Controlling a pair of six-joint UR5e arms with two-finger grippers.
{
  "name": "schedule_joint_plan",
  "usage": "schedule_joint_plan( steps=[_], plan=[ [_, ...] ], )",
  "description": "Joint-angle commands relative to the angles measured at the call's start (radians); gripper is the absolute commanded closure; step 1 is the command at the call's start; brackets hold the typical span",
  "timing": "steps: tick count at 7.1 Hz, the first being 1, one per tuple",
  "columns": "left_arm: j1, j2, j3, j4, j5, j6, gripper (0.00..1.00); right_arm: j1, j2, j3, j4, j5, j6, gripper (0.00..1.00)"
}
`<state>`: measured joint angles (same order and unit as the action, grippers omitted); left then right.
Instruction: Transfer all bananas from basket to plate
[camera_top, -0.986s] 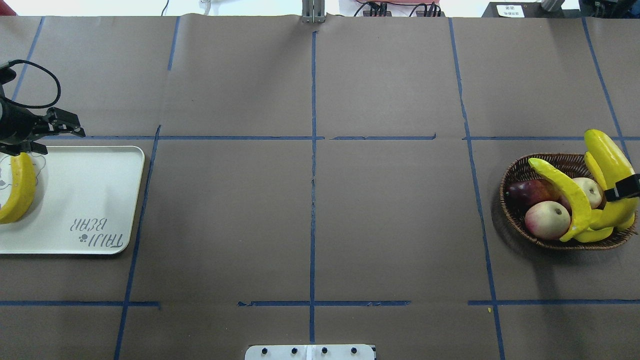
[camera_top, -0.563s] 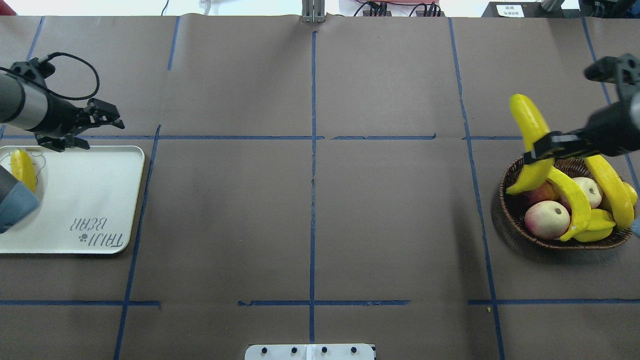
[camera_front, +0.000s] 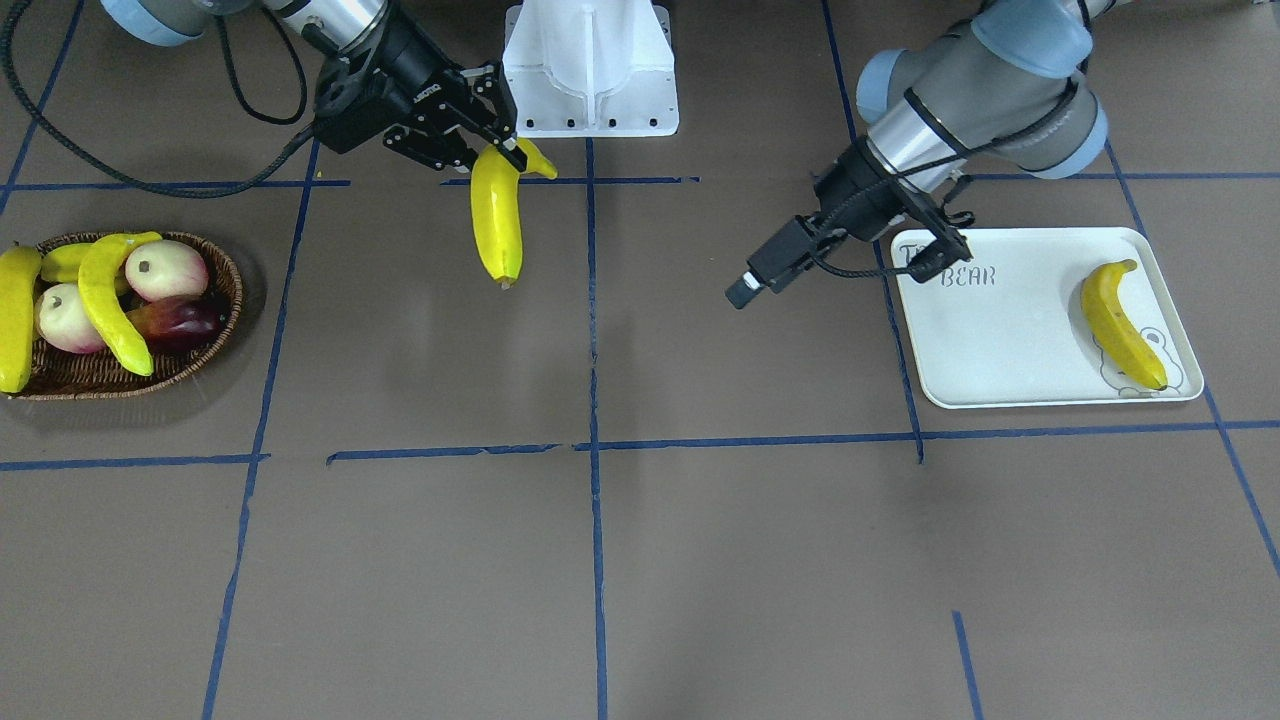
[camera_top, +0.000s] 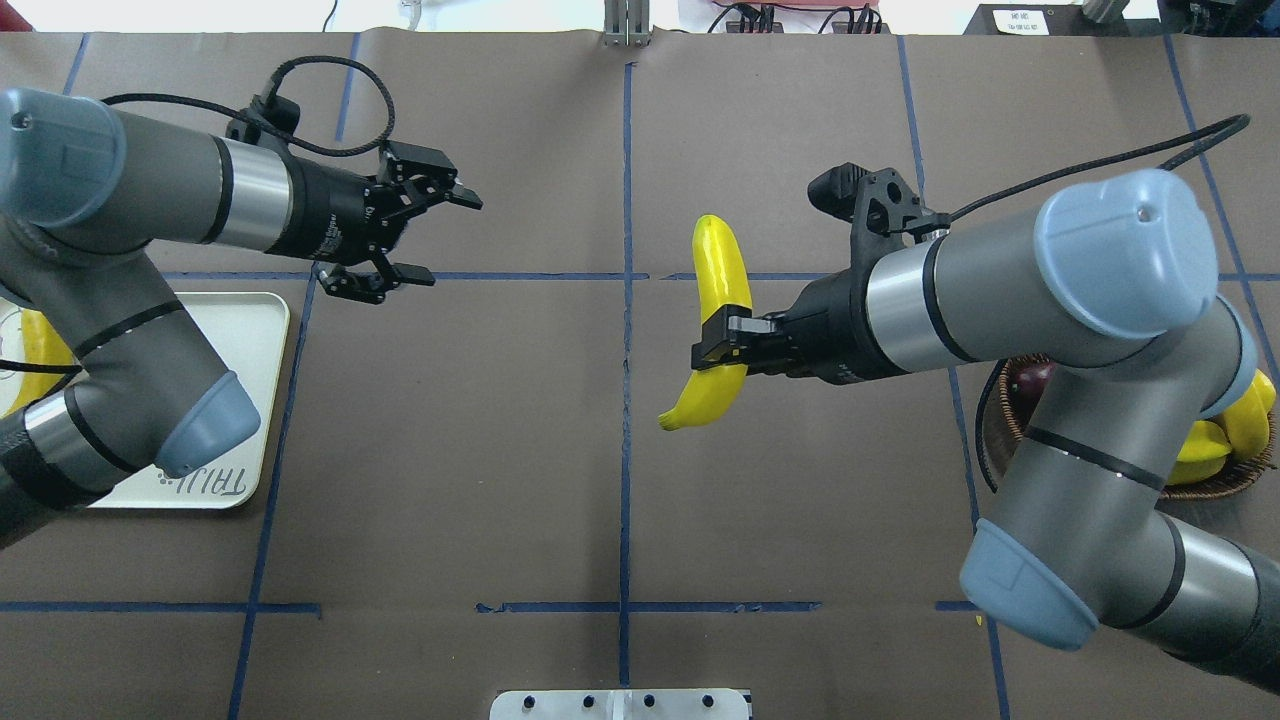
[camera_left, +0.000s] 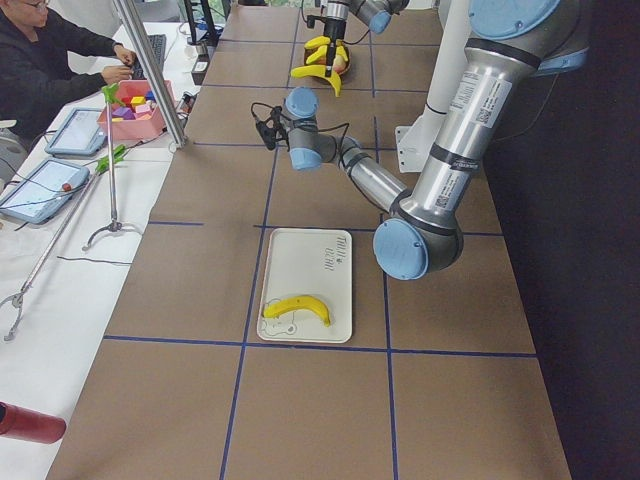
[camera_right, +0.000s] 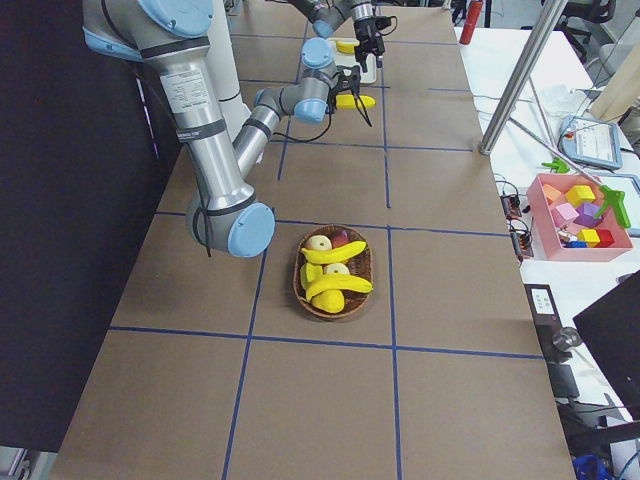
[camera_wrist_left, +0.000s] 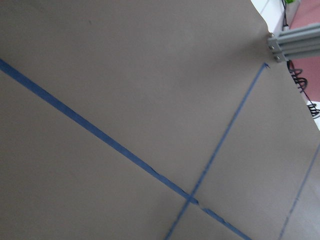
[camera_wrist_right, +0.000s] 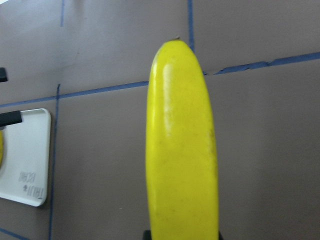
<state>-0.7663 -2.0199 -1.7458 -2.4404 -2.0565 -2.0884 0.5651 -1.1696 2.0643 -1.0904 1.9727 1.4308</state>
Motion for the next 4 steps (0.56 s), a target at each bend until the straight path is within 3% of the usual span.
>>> schedule_joint_plan(
  steps=[1,4],
  plan=[
    [0.050,-0.063,-0.005,-0.028,0.003,-0.075,0.02,-0.121,0.021,-0.004,0.061,-0.110,0.031,0.98],
    [0.106,-0.118,-0.004,-0.025,0.004,-0.073,0.02,-0.159,0.036,-0.004,0.063,-0.137,0.033,0.98]
  ],
)
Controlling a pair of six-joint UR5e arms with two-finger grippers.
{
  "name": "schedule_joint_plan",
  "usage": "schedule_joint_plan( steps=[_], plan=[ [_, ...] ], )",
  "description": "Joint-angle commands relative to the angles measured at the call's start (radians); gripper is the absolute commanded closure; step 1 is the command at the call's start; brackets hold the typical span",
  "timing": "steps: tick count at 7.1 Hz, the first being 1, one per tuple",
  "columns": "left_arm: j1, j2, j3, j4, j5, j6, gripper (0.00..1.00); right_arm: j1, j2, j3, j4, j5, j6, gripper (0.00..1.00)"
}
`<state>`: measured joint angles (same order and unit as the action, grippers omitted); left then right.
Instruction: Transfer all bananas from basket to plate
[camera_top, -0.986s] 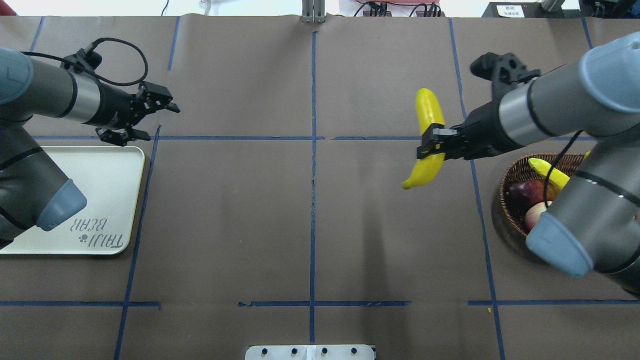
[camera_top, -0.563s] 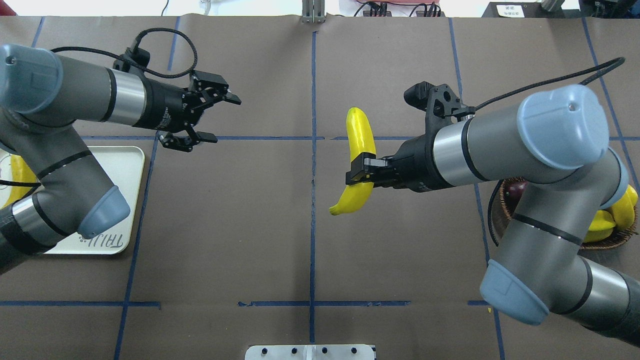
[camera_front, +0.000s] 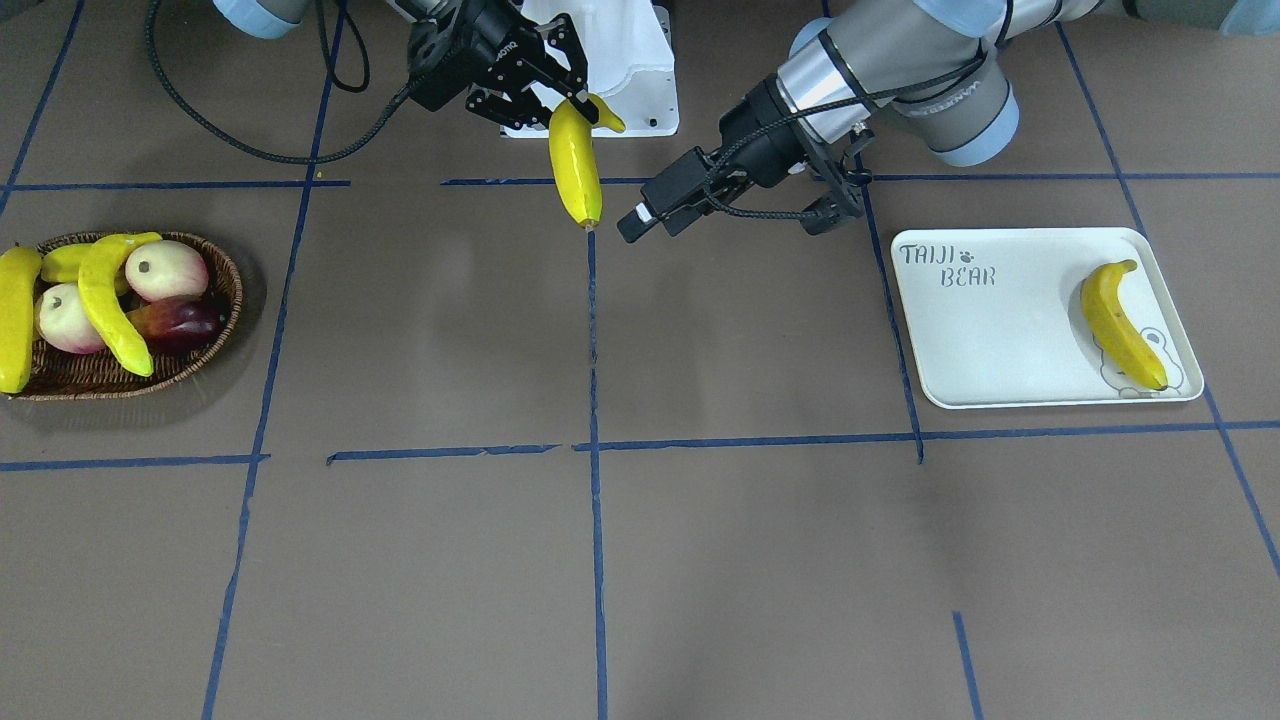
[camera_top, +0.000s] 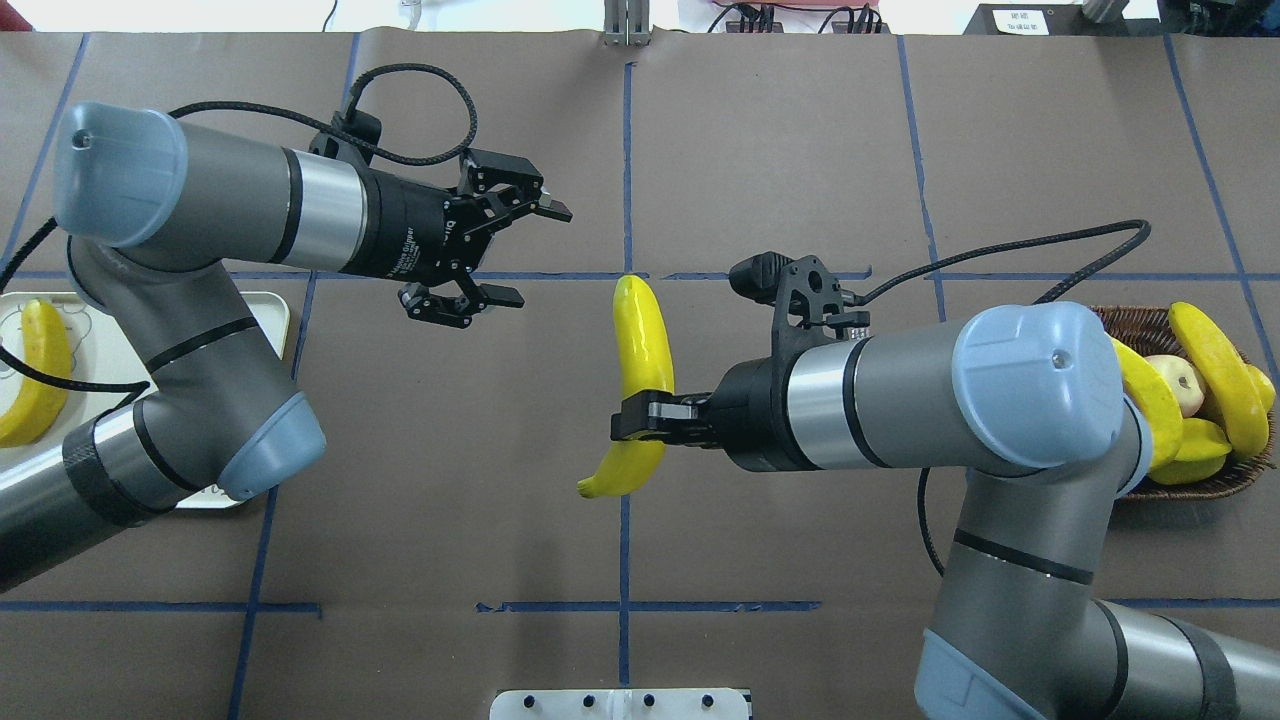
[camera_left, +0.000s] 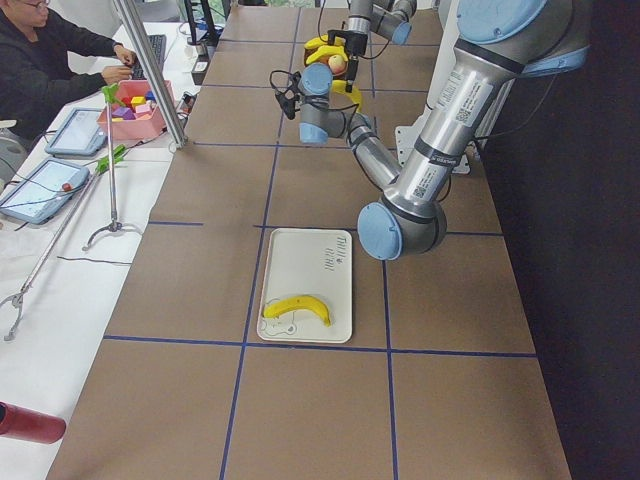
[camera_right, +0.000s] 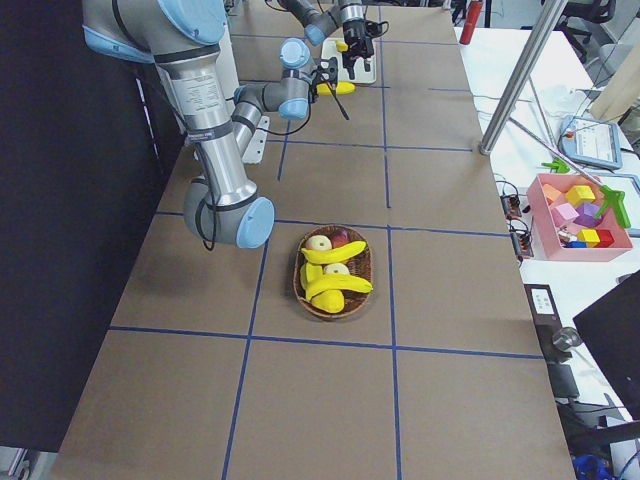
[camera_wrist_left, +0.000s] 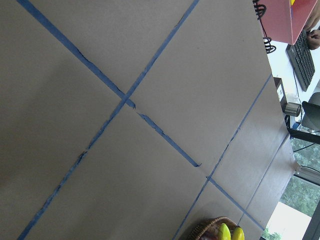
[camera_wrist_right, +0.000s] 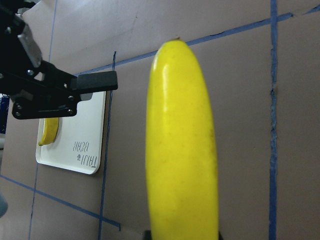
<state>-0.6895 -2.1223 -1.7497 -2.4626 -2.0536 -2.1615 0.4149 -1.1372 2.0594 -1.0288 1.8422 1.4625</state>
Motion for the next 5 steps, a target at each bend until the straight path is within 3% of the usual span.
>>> schedule_joint_plan(
  steps=[1,3,4,5],
  plan=[
    [0.056,-0.031,0.001,-0.001,0.003,0.003,0.02,-0.008,0.007,0.004,0.001,-0.006,0.001,0.98],
    [0.129,-0.034,-0.001,-0.004,0.076,0.011,0.02,-0.008,0.008,0.004,0.001,-0.006,0.001,0.98],
    [0.134,-0.034,-0.002,-0.004,0.079,0.015,0.09,-0.007,0.008,0.004,0.001,-0.006,0.001,0.98],
    [0.134,-0.031,-0.004,-0.007,0.079,0.018,0.58,-0.007,0.008,0.004,0.001,-0.006,0.002,0.98]
  ],
)
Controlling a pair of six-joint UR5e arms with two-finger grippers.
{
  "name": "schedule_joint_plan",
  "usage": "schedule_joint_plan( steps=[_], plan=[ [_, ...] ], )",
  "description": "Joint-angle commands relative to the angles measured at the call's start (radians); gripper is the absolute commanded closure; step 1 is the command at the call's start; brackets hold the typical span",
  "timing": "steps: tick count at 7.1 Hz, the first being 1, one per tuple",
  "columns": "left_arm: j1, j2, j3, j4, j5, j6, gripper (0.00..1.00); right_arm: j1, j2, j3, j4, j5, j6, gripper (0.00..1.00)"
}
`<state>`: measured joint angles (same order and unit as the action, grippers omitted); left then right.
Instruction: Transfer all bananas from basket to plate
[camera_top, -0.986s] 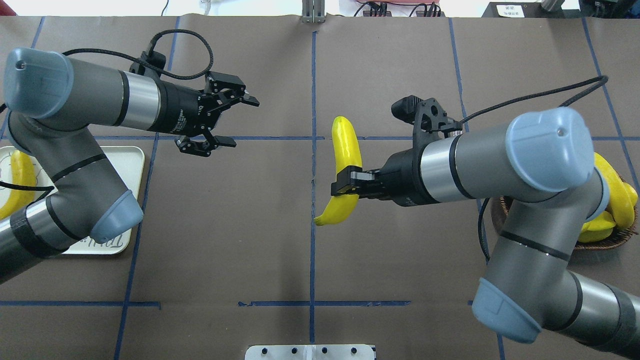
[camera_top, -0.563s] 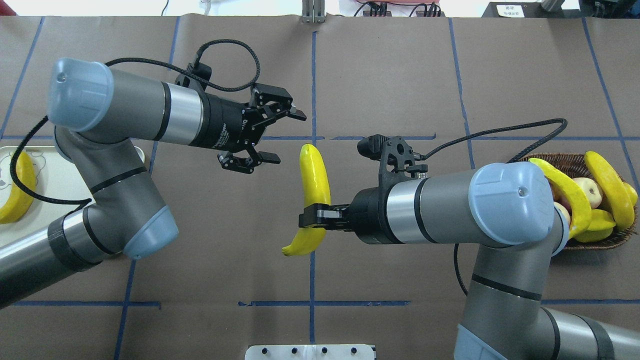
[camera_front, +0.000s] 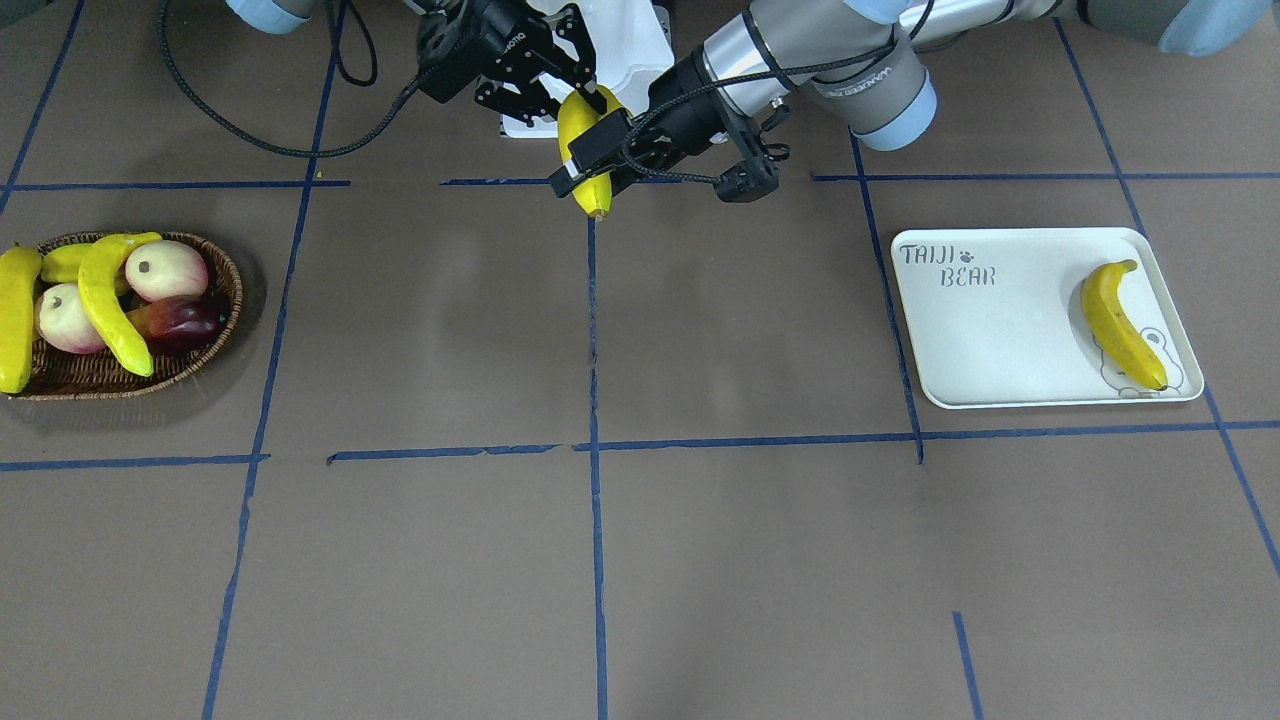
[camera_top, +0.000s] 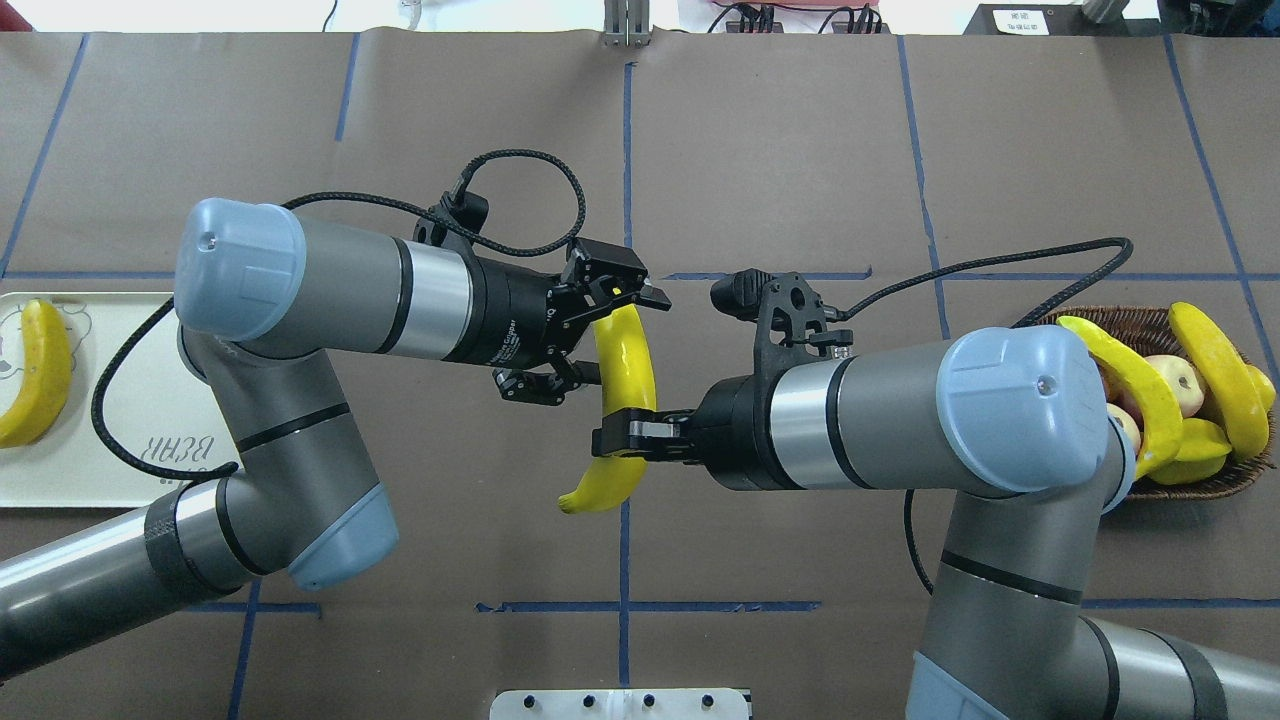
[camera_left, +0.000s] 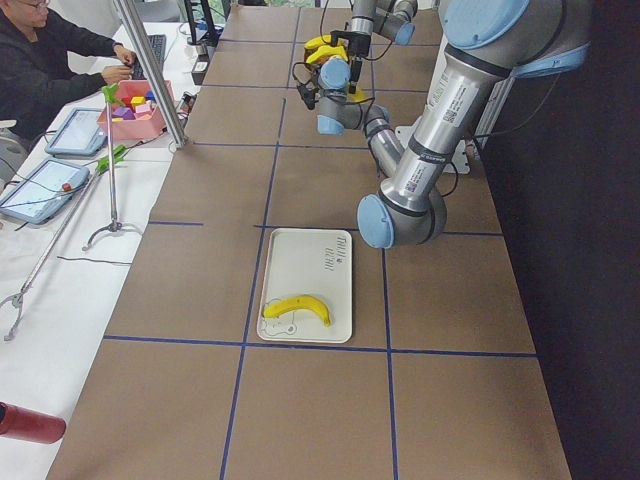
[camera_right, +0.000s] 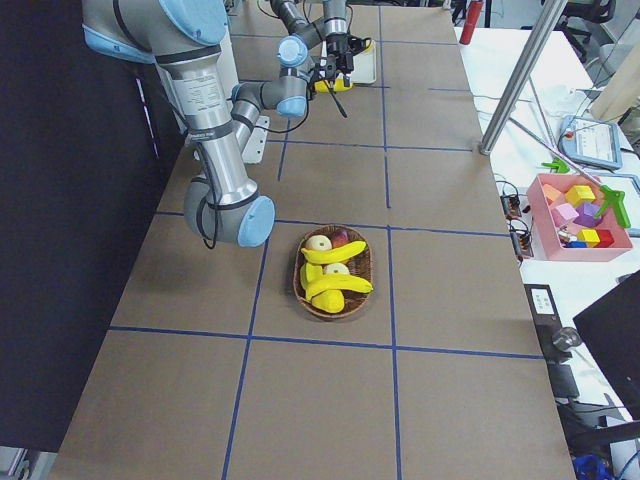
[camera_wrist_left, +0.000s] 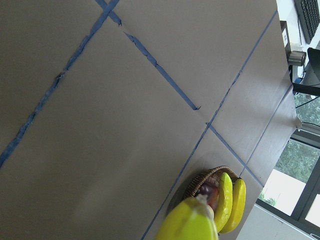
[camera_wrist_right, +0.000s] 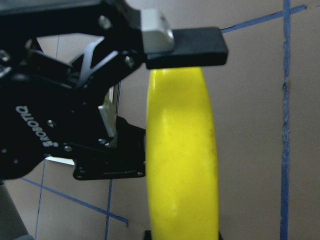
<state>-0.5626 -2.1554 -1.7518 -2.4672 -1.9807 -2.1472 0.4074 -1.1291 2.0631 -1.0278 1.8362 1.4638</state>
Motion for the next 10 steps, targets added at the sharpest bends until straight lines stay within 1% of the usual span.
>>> schedule_joint_plan(
  steps=[1,2,3,4,6,7,8,9,10],
  plan=[
    [0.010,0.003,-0.001,-0.009,0.006,0.021,0.95,0.002,0.000,0.000,0.000,0.000,0.001,0.97],
    [0.009,0.006,-0.001,-0.009,0.006,0.020,1.00,0.004,0.000,0.002,0.000,0.000,0.000,0.94],
    [0.009,0.008,-0.005,-0.006,0.006,0.020,1.00,0.004,0.000,0.008,-0.002,0.000,0.007,0.25],
    [0.009,0.008,-0.006,-0.002,0.008,0.018,1.00,0.004,0.000,0.009,-0.002,0.000,0.050,0.00],
    [0.006,0.014,-0.006,-0.001,0.008,0.023,1.00,0.008,-0.001,0.026,-0.005,0.000,0.058,0.00],
    [-0.023,0.026,0.000,0.007,0.005,0.024,1.00,0.019,-0.011,0.057,-0.018,0.008,0.056,0.00],
    [-0.069,0.055,0.006,0.063,-0.027,0.091,1.00,0.042,-0.036,0.102,-0.046,0.024,0.056,0.00],
    [-0.135,0.090,-0.011,0.229,-0.088,0.274,1.00,0.107,-0.064,0.168,-0.155,0.091,0.055,0.00],
    [-0.178,0.186,-0.081,0.322,-0.096,0.464,1.00,0.210,-0.070,0.184,-0.260,0.168,0.043,0.00]
  ],
)
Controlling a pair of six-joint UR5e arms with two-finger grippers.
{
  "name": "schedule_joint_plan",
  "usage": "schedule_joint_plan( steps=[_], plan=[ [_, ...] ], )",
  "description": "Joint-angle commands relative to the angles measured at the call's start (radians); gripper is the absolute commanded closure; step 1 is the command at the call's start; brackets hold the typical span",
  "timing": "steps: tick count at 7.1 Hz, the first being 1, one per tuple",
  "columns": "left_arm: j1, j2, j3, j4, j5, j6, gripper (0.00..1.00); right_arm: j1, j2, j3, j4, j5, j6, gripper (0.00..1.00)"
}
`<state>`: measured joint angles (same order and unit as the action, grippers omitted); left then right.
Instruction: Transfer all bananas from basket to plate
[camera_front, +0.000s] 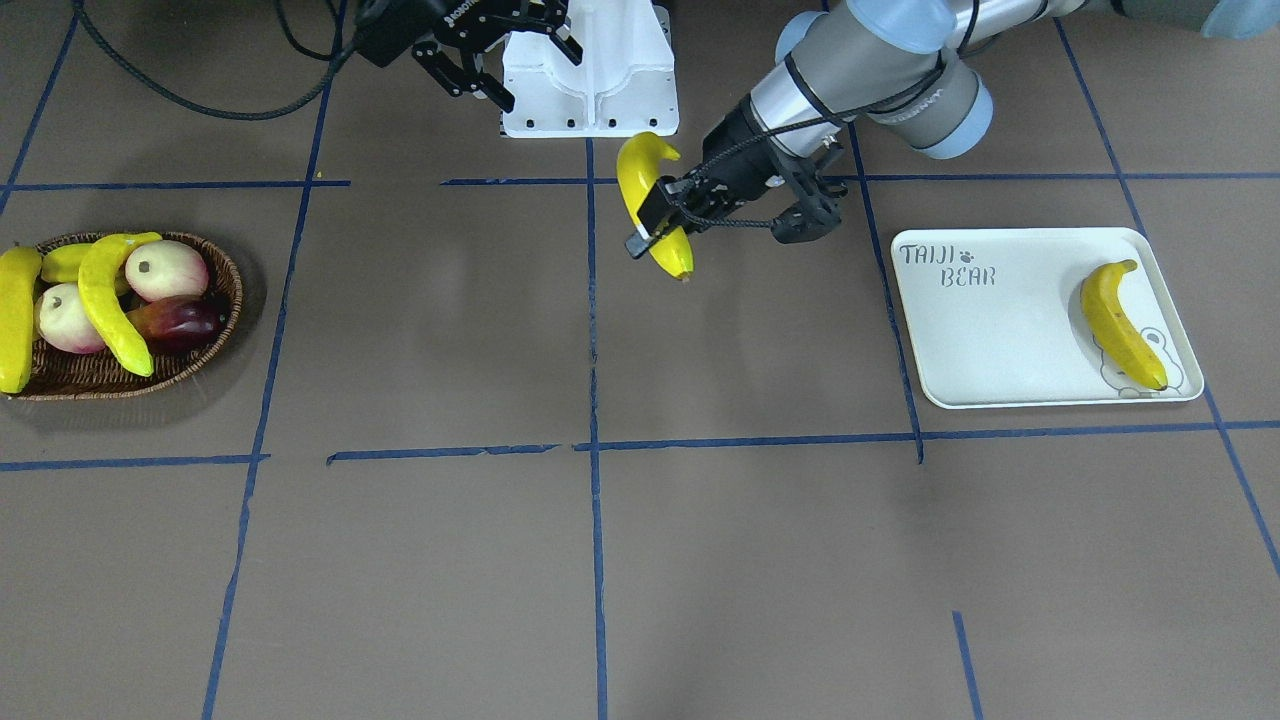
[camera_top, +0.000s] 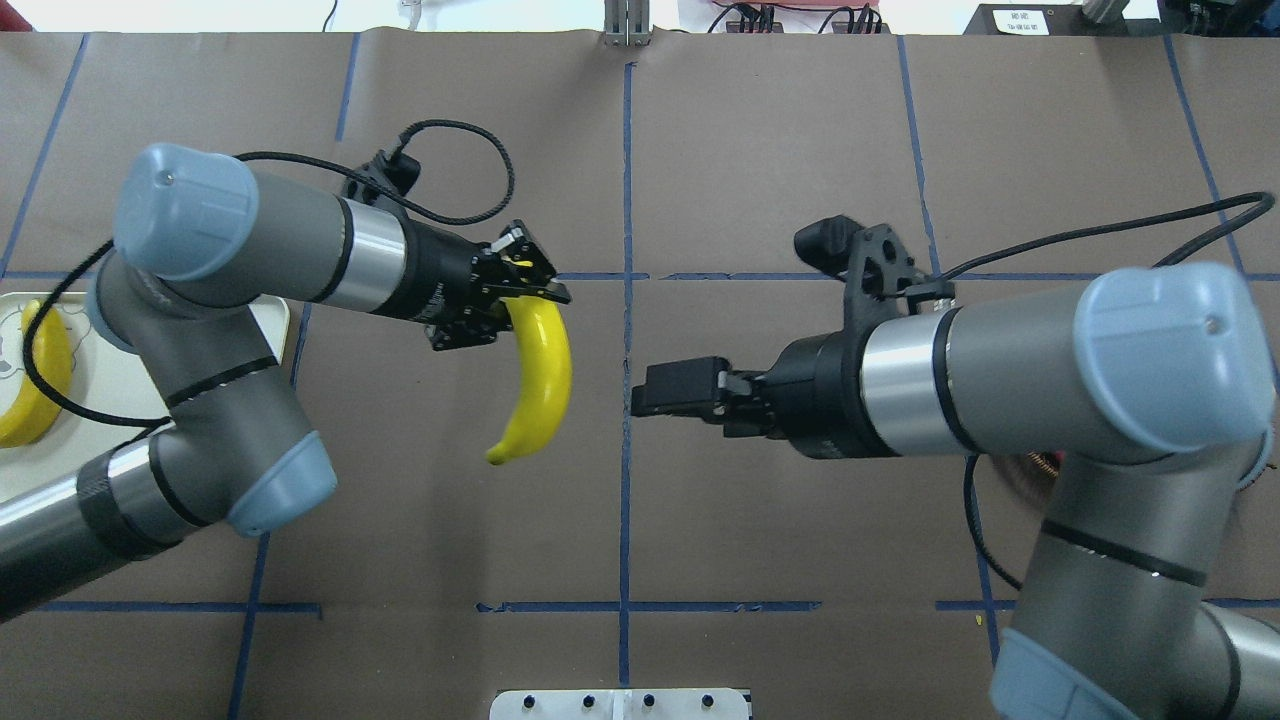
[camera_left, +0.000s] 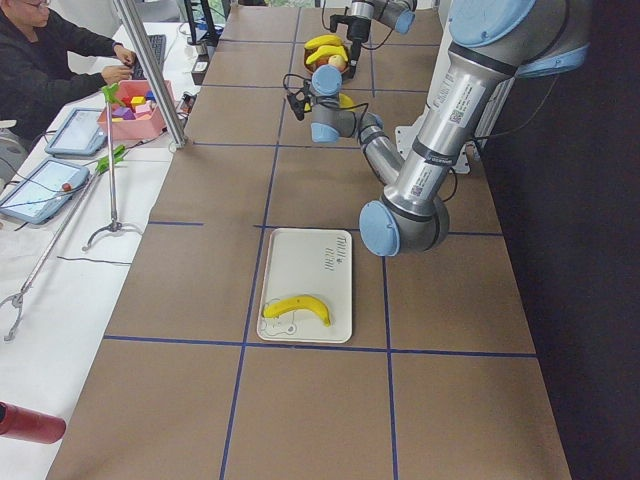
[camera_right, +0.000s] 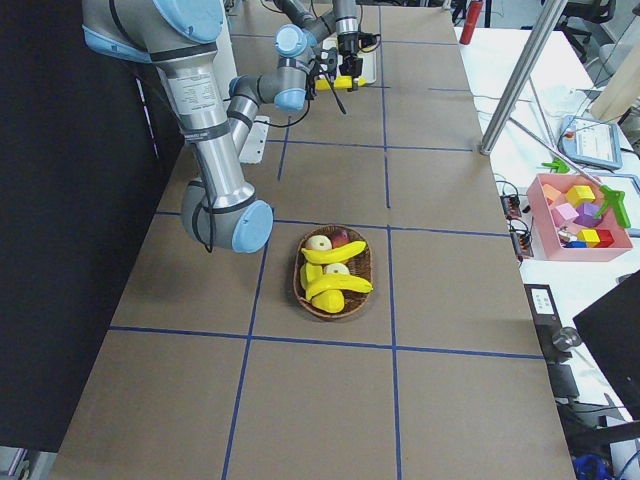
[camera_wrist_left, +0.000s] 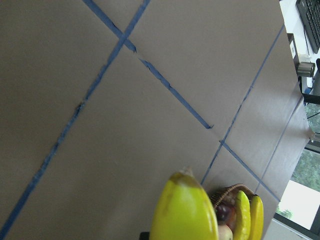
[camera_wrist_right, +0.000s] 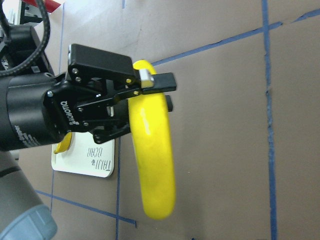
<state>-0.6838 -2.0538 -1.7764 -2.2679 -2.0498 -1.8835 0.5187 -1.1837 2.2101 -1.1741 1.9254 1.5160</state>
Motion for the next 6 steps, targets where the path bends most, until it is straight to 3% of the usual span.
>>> schedule_joint_plan(
  steps=[1,3,5,6],
  plan=[
    [-0.092,0.244,-0.099,0.137,-0.020,0.357,1.00,0.160,-0.055,0.039,-0.145,0.107,-0.052,0.00],
    [-0.138,0.459,-0.092,0.136,0.014,0.600,1.00,0.240,-0.253,0.037,-0.145,0.156,-0.334,0.00],
    [-0.154,0.506,-0.025,0.136,0.085,0.670,1.00,0.395,-0.405,0.028,-0.145,0.288,-0.578,0.00],
    [-0.181,0.505,0.021,0.136,0.092,0.723,1.00,0.423,-0.443,0.025,-0.145,0.308,-0.673,0.00]
  ],
)
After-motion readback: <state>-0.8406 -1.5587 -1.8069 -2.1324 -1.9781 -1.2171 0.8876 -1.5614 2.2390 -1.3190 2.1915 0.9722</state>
